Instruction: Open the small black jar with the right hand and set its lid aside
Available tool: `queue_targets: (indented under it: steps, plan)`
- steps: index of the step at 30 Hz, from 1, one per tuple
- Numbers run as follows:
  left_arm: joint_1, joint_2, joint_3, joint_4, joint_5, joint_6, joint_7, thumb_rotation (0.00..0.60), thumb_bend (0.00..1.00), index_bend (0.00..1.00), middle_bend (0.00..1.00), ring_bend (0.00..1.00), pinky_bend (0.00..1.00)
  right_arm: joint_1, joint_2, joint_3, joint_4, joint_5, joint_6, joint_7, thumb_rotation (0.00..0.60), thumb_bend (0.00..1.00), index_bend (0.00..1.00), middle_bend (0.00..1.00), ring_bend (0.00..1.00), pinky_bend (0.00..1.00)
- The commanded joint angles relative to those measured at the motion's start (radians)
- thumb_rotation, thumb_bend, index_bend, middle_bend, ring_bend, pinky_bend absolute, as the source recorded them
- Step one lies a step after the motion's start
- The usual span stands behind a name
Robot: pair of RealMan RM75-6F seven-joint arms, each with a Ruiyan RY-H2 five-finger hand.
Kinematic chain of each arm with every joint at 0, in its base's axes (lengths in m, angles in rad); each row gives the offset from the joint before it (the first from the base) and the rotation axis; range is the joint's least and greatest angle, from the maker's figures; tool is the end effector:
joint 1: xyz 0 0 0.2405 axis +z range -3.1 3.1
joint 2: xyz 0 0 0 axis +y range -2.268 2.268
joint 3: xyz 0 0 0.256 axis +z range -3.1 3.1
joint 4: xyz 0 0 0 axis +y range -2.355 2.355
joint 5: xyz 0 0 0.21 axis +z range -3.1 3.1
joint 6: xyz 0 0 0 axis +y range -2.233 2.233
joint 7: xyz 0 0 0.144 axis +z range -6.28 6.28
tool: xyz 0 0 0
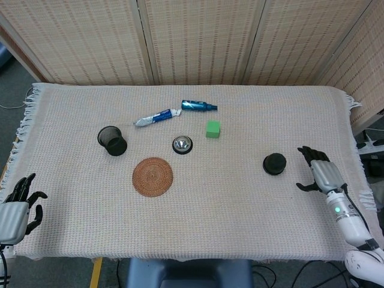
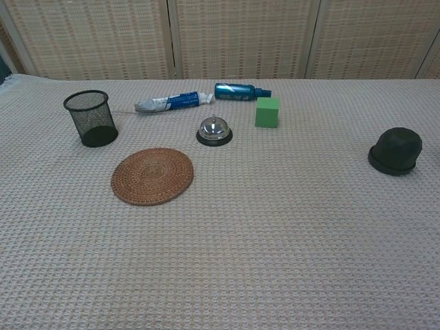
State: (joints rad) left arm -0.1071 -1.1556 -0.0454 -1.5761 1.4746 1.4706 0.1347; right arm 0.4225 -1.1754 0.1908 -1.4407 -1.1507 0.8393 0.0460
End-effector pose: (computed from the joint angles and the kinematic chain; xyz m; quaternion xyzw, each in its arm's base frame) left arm -0.3154 0.1874 0.1496 -0.6183 -0.3520 -0.3461 0.6115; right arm -0.3191 -0.3107 0.1183 0.6195 -0.5141 0.2894 0.5178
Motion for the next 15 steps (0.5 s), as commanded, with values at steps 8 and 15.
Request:
queue_targets:
  steps: [8, 15]
  plan:
    - [0.003, 0.005, -0.002, -0.003, 0.001, 0.008, -0.010, 0.600, 0.63, 0.40, 0.00, 0.00, 0.32, 0.116, -0.098, 0.020, 0.134, 0.134, -0.141, -0.013, 0.600, 0.15, 0.00, 0.00, 0.00, 0.02]
    - [0.003, 0.007, 0.000, -0.004, 0.002, 0.005, -0.011, 0.600, 0.63, 0.41, 0.00, 0.00, 0.32, 0.159, -0.155, 0.016, 0.198, 0.155, -0.197, 0.001, 0.600, 0.14, 0.00, 0.00, 0.00, 0.05]
